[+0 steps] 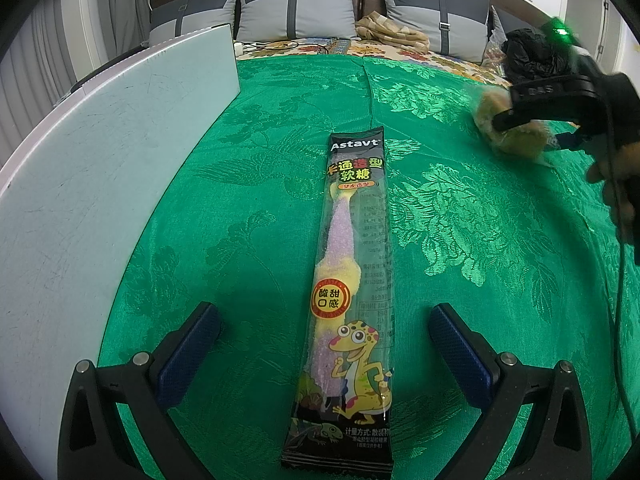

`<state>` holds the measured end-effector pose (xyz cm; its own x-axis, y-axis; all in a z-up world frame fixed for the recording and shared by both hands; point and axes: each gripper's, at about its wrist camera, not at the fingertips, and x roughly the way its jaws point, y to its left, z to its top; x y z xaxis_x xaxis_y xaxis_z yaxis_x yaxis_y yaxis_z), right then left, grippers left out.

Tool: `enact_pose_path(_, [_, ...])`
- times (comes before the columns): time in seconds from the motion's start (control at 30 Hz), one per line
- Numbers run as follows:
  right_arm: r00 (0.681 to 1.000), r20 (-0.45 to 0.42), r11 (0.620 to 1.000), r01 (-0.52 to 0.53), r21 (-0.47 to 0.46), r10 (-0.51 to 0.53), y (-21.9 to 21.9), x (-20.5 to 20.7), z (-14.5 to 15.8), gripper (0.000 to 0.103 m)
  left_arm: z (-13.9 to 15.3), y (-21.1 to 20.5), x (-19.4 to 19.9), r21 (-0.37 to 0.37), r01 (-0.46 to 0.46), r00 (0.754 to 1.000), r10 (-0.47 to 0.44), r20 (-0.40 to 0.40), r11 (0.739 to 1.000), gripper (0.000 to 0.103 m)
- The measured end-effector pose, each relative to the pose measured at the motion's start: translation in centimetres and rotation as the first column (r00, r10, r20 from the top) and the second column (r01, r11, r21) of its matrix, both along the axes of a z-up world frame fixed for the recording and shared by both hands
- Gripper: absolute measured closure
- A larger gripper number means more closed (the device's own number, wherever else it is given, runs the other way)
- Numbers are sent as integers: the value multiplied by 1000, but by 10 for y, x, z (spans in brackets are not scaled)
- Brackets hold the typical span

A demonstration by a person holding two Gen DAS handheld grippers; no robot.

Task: Organize snacks
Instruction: 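Grasp the clear bread pack with the right gripper while the left regrasps the candy-stick pack, then carry both packs into the white box and open both grippers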

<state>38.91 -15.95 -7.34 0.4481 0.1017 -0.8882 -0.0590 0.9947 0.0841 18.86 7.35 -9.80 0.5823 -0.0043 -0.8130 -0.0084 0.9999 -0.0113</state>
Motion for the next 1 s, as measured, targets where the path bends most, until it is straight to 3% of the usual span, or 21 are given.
enact_pose_path(0.07, [1000, 25, 1000, -13, 4, 13, -6, -12, 8, 29, 0, 0, 0, 1, 0, 1000, 0, 0, 1000, 0])
enact_pose_path(0.33, [995, 99, 987, -44, 157, 29, -37, -98, 41, 29, -1, -2, 4, 2, 2, 1000, -2, -2, 1000, 0])
enact_pose_path(0.47, [992, 122, 990, -48, 136, 31, -54, -152, 40, 29, 2, -10, 29, 2, 5, 997, -5, -78, 1000, 1])
enact_pose_path(0.53, [993, 119, 992, -39, 124, 24, -60, -169, 37, 29, 5, -18, 36, 2, 30, 996, -29, -82, 1000, 14])
enact_pose_path(0.6, [994, 107, 990, -19, 138, 5, -69, -183, 33, 29, 14, -31, 37, 25, 104, 992, -102, -67, 994, 83])
enact_pose_path(0.67, [995, 103, 989, -4, 151, -12, -77, -194, 32, 29, 17, -34, 35, 13, 138, 987, -136, -91, 990, 83])
enact_pose_path(0.83, [995, 99, 987, -19, 162, 3, -75, -208, 38, 29, 37, -5, 2, -214, 68, 994, -83, -65, 975, 84])
enact_pose_path(1.0, [984, 162, 969, -111, 223, 76, -33, -199, 78, 29, 109, 33, -36, -398, 51, 998, -37, 45, 916, 84])
